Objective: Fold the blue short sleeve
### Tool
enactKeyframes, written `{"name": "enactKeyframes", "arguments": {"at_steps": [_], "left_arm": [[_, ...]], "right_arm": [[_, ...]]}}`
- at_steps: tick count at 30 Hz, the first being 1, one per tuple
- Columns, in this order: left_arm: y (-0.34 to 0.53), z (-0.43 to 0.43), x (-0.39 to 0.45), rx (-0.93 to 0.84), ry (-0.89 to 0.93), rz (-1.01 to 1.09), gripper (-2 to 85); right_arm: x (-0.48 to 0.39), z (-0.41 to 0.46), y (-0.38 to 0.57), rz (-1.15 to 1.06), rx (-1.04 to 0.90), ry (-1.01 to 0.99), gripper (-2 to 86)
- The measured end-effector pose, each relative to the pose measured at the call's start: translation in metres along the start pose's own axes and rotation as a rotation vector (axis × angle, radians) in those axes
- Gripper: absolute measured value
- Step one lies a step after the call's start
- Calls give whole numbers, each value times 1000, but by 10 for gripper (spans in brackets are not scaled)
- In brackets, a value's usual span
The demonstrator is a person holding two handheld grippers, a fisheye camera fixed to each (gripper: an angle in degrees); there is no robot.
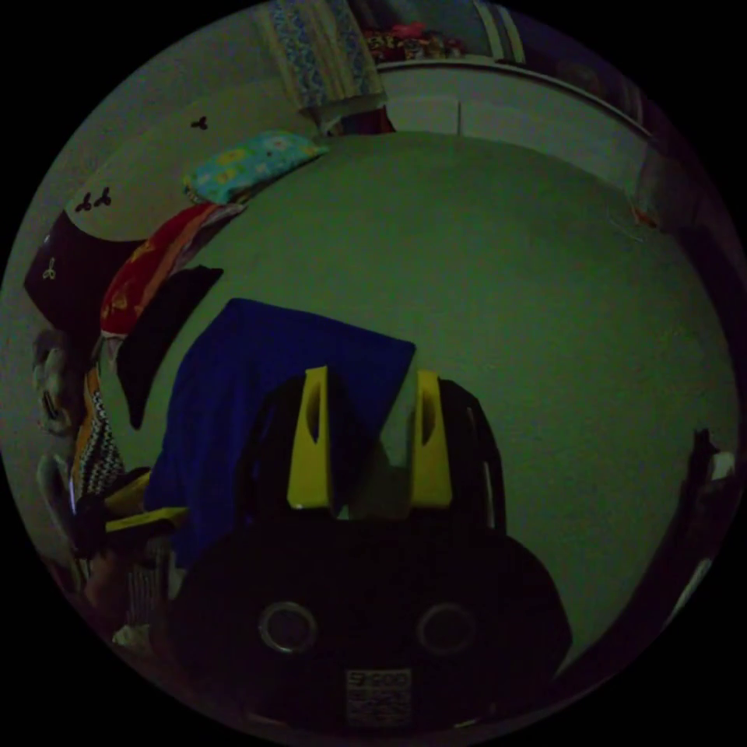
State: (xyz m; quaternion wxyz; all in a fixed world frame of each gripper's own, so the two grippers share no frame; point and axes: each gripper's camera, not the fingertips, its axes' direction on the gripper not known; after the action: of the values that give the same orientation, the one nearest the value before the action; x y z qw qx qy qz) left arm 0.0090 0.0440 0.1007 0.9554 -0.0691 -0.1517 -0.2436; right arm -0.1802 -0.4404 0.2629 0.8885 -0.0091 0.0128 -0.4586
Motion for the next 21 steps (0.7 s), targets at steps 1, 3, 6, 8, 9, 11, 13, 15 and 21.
{"name": "enactKeyframes", "arguments": {"at_steps": [1,3,6,8,9,11,13,15,21], "left_arm": [[0,0,-1,-13,6,-2,136],[-1,-2,-4,-28,10,-7,119],[-2,-6,-11,-39,47,-12,85],[-1,-13,-17,-42,45,-18,73],[0,-16,-19,-43,58,-23,72],[7,-29,-27,-41,118,-25,67],[15,-41,-31,-32,137,-16,66],[23,-51,-33,-33,143,-7,65],[41,-97,-50,22,159,8,66]], "right_arm": [[-6,1,2,-11,3,18,124],[-26,2,9,-36,18,11,98],[-48,2,17,-56,5,10,23],[-60,-2,21,-63,-11,27,14],[-69,-8,26,-66,-7,35,11],[-81,-23,35,-74,18,22,9],[-95,-38,46,-82,33,-1,8],[-120,-57,58,-110,46,23,8],[-195,-105,71,-153,133,63,8]]}}
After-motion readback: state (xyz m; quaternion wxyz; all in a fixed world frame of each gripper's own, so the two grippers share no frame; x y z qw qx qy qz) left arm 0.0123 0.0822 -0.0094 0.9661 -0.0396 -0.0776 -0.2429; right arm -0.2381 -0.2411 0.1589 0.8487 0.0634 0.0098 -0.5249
